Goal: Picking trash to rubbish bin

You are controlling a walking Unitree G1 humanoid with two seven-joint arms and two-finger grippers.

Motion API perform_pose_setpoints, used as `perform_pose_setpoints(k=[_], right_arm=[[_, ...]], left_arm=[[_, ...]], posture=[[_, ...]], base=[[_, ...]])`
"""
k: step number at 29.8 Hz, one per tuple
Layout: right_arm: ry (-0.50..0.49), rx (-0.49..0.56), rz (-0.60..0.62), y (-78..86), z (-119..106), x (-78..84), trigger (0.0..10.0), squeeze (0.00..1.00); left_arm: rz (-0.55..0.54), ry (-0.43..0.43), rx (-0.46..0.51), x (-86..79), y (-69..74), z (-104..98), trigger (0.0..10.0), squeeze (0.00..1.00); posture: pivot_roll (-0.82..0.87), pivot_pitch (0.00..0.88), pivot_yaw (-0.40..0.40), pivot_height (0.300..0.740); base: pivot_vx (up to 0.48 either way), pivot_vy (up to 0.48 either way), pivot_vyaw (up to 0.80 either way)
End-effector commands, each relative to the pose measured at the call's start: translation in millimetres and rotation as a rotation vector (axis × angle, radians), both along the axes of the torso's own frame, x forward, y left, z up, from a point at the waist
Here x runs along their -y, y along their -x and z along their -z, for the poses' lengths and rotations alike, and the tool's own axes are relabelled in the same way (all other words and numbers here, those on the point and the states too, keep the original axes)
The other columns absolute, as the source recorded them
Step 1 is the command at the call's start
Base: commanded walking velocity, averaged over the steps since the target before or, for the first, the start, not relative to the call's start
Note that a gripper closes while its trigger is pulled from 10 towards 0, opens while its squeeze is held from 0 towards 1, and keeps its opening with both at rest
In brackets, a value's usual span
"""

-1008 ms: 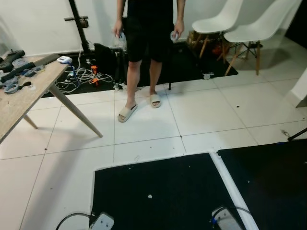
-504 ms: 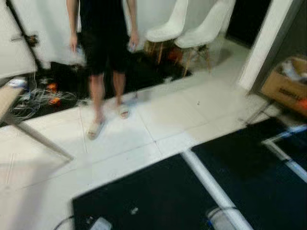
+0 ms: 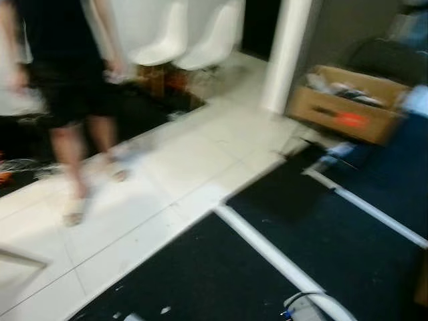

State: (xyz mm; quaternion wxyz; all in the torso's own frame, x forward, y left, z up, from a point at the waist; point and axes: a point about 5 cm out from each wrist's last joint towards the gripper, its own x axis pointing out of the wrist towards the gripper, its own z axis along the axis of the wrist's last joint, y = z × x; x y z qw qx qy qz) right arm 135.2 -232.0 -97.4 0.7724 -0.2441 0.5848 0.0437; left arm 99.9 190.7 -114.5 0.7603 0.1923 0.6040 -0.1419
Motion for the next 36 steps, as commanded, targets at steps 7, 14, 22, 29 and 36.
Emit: perform_pose_setpoints(k=[7,14,22,29,36], right_arm=[[0.001,0.004,0.017,-0.8,-1,3.1,10.0,0.00],[0.000,0.003,0.016,-0.8,-1,3.7,10.0,0.00],[0.003,0.001,0.010,-0.2,-1,5.2,10.0,0.00],[0.005,0.001,0.008,-0.7,-2,7.1,10.0,0.00],[0.007,0.003,0.003,-2.1,-2,6.6,10.0,0.00]], left_arm=[[0.007,0.027,-0.048,6.0,5.4,2,10.0,0.00],[-0.002,0.036,-0.040,7.5,1.7,1,10.0,0.00],[-0.009,0.040,-0.039,8.1,2.2,1,10.0,0.00],[-0.012,0.041,-0.037,8.3,2.7,2,10.0,0.00],[-0.018,0.053,-0.023,11.2,0.0,1,10.0,0.00]], posture=[[-0.11,0.040,0.092,0.740],[-0.11,0.041,0.088,0.740],[-0.10,0.043,0.083,0.740],[-0.10,0.043,0.078,0.740],[-0.11,0.041,0.074,0.740]], base=[[0.000,0.000,-0.77],[0.000,0.000,-0.77],[0.000,0.000,-0.77],[0.000,0.000,-0.77],[0.000,0.000,-0.77]])
